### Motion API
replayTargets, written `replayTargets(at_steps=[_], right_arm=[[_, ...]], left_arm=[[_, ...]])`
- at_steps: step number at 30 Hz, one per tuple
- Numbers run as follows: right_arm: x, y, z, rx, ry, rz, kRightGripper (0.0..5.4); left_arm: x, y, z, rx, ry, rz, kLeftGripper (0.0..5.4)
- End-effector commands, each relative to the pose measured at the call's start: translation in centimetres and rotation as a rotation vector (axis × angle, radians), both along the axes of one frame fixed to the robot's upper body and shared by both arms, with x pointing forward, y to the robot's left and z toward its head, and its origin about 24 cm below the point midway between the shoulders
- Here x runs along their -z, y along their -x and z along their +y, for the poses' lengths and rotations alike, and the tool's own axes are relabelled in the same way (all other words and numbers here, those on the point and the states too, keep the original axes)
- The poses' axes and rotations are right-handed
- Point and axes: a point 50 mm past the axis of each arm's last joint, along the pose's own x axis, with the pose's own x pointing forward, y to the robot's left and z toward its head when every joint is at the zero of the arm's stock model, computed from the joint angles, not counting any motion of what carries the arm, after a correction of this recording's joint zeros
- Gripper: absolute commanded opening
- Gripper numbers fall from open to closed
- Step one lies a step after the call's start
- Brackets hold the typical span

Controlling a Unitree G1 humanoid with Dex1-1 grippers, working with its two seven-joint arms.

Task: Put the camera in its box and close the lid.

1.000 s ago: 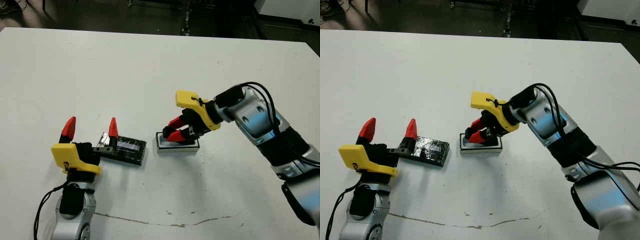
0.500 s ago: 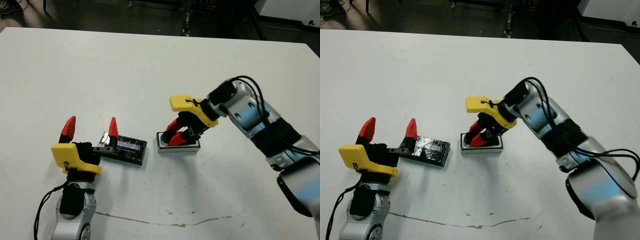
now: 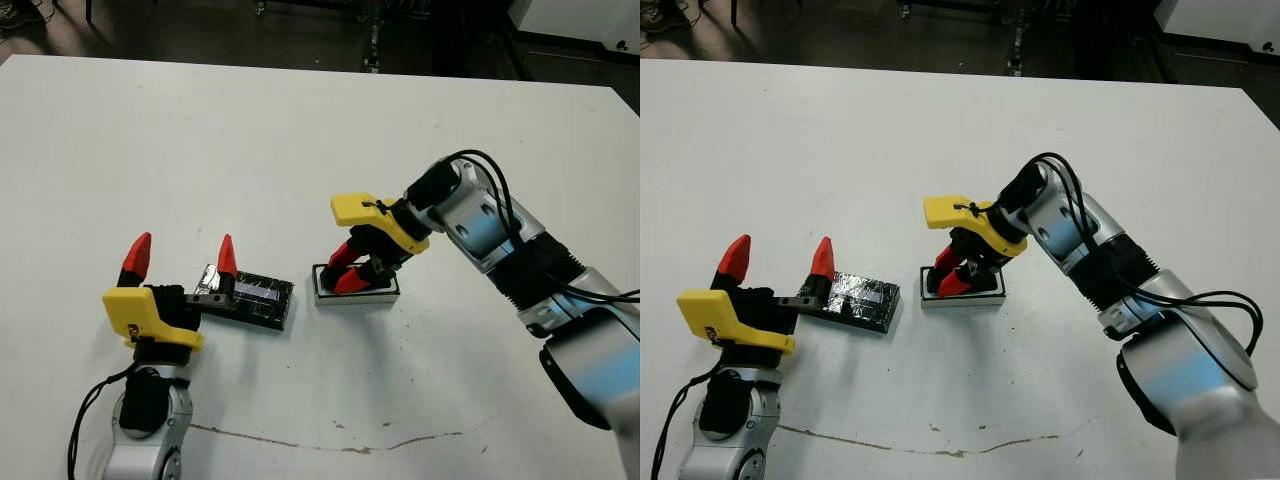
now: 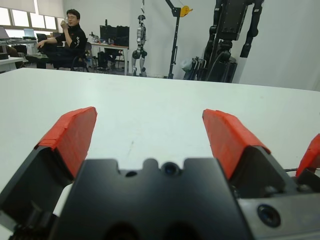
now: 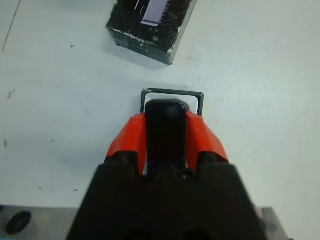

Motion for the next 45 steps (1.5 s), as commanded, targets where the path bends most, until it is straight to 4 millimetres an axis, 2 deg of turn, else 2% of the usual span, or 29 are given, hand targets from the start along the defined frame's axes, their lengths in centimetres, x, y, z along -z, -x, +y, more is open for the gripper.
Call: replayTargets(at_steps=[1, 14, 26, 45], right_arm=[[0.29, -0.31, -1.09, 0.104, 0.029, -0.061, 1.66], [-0.57, -0.46, -1.72, 0.116, 0.014, -0.111, 1.66], [-0.36, -0.29, -1.73, 0.105, 0.037, -0.118, 1.66], [-0.22, -0.27, -1.62, 0.032, 0.059, -0.147, 4.54]], left_arm=[[0.28, 0.22, 0.02, -0.002, 0.002, 0.019, 5.4], [0.34, 0.21, 0.07, -0.003, 0.001, 0.021, 5.4], [0.28, 0.3, -0.04, -0.004, 0.01, 0.019, 5.4], [0.23, 0.27, -0.02, -0.002, 0.01, 0.017, 5.4]])
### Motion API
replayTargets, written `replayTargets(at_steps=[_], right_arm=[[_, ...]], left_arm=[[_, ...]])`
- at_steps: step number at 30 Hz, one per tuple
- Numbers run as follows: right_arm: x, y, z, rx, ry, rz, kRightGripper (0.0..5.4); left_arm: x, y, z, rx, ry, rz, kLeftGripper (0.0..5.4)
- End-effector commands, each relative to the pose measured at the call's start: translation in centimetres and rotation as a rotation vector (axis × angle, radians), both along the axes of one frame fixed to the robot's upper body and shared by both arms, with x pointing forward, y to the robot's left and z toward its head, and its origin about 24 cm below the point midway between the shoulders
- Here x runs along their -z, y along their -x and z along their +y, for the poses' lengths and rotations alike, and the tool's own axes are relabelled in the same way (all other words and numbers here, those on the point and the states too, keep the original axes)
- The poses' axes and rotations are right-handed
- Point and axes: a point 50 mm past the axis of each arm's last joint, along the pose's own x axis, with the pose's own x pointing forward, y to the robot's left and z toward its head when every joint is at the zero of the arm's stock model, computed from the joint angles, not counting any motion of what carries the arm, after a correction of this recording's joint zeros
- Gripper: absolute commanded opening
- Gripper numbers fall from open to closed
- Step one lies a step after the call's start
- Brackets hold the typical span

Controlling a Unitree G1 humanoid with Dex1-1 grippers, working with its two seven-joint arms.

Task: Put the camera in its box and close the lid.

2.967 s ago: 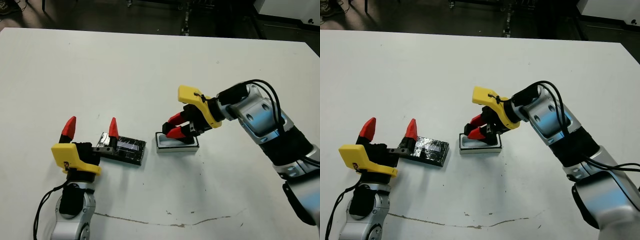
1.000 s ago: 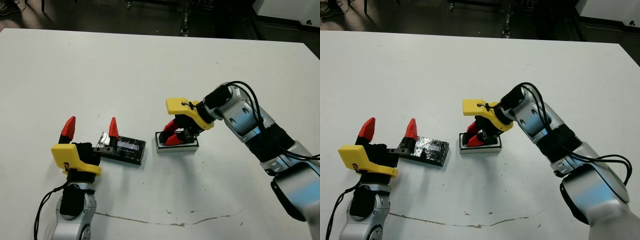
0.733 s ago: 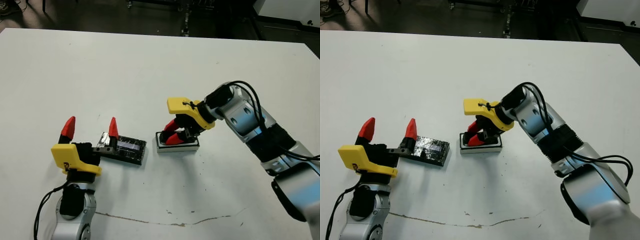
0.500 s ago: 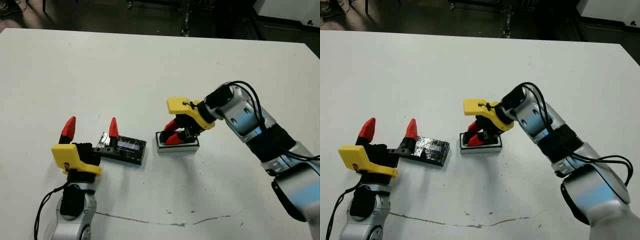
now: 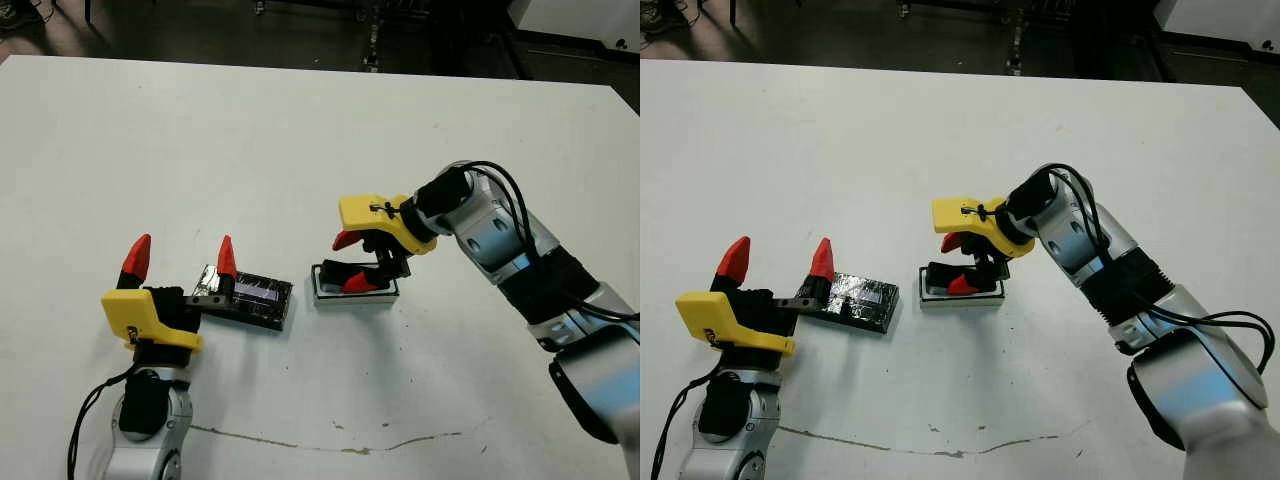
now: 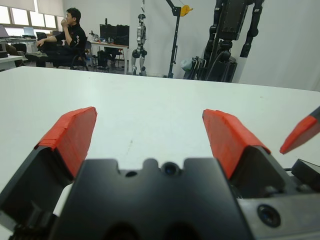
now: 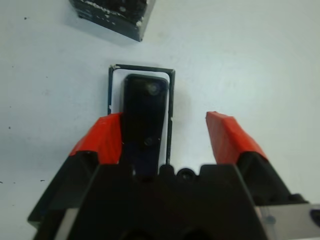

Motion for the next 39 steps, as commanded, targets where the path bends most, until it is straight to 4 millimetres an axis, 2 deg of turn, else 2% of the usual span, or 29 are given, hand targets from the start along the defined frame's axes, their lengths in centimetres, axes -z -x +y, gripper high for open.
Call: replayTargets(at_steps=[1, 7, 15, 23, 33, 39], right_arm=[[0.2, 0.0, -0.7, -0.005, 0.019, -0.003, 4.66], [0.1, -0.1, -0.8, -0.006, 0.019, 0.001, 5.39], [-1.4, -0.5, -1.2, -0.025, -0.012, -0.044, 5.39], [-3.7, -0.9, -1.5, -0.019, -0.043, -0.112, 5.39], [-6.9, -1.8, -2.6, 0.102, -0.166, -0.106, 5.39], [-9.2, -1.3, -3.9, 0.234, -0.354, -0.137, 5.39]], left_arm=[[0.2, 0.1, 0.0, -0.003, 0.005, 0.015, 5.4], [0.2, 0.1, 0.0, -0.001, 0.003, 0.018, 5.4], [0.2, 0.1, 0.1, -0.005, -0.005, 0.018, 5.4], [0.3, 0.0, 0.0, 0.001, 0.008, 0.02, 5.4], [0.2, 0.0, 0.0, 0.001, 0.014, 0.019, 5.4], [0.1, 0.0, 0.0, 0.001, 0.005, 0.017, 5.4]])
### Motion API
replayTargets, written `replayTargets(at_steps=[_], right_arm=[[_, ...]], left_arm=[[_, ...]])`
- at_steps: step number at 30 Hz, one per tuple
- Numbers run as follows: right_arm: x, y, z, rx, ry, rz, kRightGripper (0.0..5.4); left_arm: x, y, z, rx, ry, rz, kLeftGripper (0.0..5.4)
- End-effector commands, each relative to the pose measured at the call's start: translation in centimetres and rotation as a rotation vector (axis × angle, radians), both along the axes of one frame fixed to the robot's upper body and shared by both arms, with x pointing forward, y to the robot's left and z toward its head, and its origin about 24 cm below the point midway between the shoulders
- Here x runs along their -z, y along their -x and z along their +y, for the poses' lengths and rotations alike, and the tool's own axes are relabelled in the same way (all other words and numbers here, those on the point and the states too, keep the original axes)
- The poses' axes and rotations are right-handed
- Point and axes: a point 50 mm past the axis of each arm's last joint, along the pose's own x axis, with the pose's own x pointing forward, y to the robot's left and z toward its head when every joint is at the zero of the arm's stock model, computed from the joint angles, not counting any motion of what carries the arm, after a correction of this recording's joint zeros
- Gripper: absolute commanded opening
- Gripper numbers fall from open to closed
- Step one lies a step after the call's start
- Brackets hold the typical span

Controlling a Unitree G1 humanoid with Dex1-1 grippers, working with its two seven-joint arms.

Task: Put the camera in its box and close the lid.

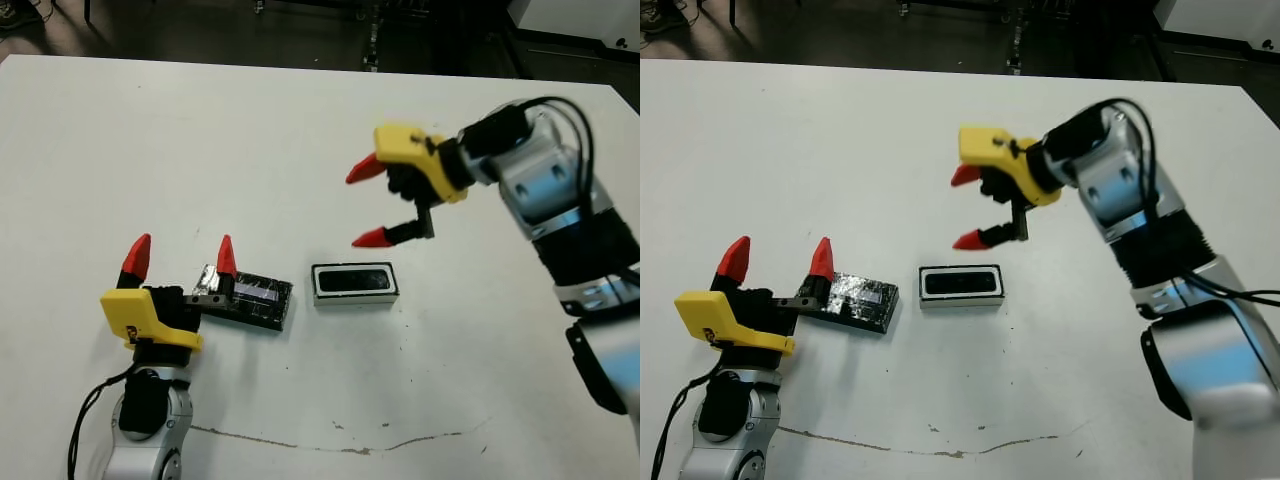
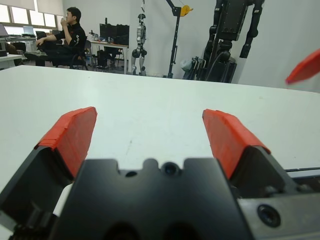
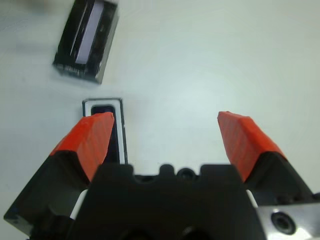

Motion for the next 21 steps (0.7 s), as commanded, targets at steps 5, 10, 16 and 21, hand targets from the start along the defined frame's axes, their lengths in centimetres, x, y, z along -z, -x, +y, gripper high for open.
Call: replayTargets(at_steps=[5, 10, 16, 21], right_arm=[[0.3, 1.9, -3.1, 0.302, -0.283, -0.074, 5.3], [3.8, 4.6, -5.9, 0.51, -0.467, -0.172, 4.59], [6.5, 8.3, -8.5, 0.688, -0.623, -0.189, 3.61], [8.1, 11.4, -9.7, 0.873, -0.724, -0.214, 2.75]], left_arm=[[0.2, 0.1, 0.1, 0.002, -0.002, 0.014, 5.4], [0.2, 0.0, 0.2, 0.005, -0.003, 0.012, 5.4], [0.2, 0.0, 0.3, -0.001, -0.006, 0.016, 5.4], [0.1, -0.1, 0.4, -0.002, -0.009, 0.011, 5.4]])
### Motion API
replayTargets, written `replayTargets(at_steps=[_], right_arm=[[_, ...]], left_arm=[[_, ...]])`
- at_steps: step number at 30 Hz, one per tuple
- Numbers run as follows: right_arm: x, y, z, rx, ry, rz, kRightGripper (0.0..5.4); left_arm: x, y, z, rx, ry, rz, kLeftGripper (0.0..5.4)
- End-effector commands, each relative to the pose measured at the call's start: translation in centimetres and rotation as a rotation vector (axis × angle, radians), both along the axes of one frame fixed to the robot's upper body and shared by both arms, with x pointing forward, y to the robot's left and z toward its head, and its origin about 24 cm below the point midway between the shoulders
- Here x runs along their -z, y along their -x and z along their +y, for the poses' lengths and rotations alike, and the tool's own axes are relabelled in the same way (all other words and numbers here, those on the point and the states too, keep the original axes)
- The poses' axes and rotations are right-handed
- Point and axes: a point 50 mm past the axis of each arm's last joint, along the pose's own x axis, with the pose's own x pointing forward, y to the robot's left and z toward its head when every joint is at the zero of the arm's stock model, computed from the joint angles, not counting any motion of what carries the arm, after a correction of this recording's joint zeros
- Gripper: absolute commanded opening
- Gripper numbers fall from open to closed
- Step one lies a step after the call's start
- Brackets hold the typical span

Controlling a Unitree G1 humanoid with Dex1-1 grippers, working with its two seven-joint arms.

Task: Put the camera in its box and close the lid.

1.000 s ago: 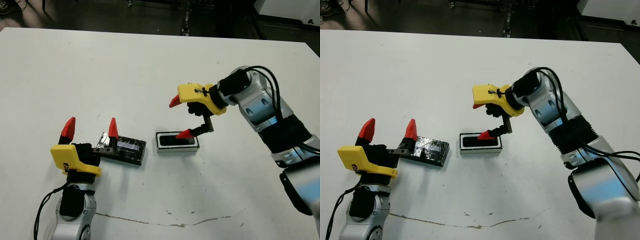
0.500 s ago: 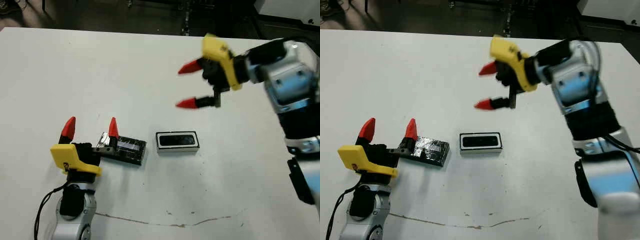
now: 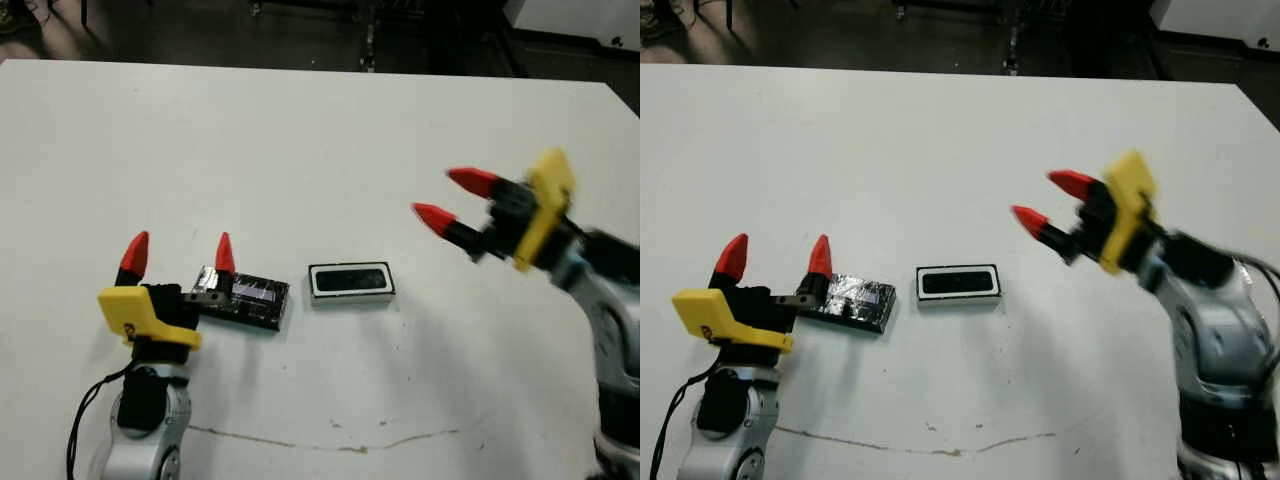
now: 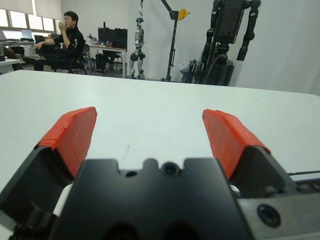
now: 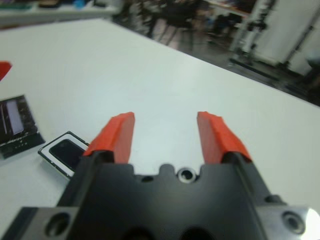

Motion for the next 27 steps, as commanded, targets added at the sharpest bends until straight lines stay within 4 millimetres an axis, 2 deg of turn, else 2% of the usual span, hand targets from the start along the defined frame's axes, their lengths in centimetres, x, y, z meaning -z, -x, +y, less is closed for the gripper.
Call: replayTargets(at_steps=[1, 5, 8, 12, 17, 22, 27], right_arm=[[0.8, 2.0, -0.6, 0.121, -0.078, -0.011, 2.62], [2.5, 4.3, -0.7, 0.243, -0.139, -0.027, 2.0], [4.1, 5.2, -0.6, 0.318, -0.163, -0.003, 1.43], [5.3, 5.7, -0.5, 0.358, -0.171, 0.015, 0.88], [5.6, 5.7, -0.1, 0.376, -0.166, 0.011, 0.05], [5.7, 5.7, 0.4, 0.372, -0.175, 0.014, 0.02], [5.8, 5.9, 0.5, 0.378, -0.178, 0.026, 0.02]], left_arm=[[0.3, 0.0, 0.2, -0.001, -0.008, 0.02, 5.4], [0.0, 0.0, 0.6, -0.002, -0.019, 0.015, 5.4], [-0.3, 0.0, 1.2, 0.008, -0.06, -0.008, 5.4], [-1.8, -0.4, 2.8, 0.081, -0.153, -0.066, 5.4], [-4.4, -1.2, 4.5, 0.231, -0.256, -0.103, 5.4], [-7.7, -2.7, 6.2, 0.498, -0.419, -0.05, 5.4], [-11.7, -4.9, 7.0, 0.851, -0.672, 0.144, 5.4]])
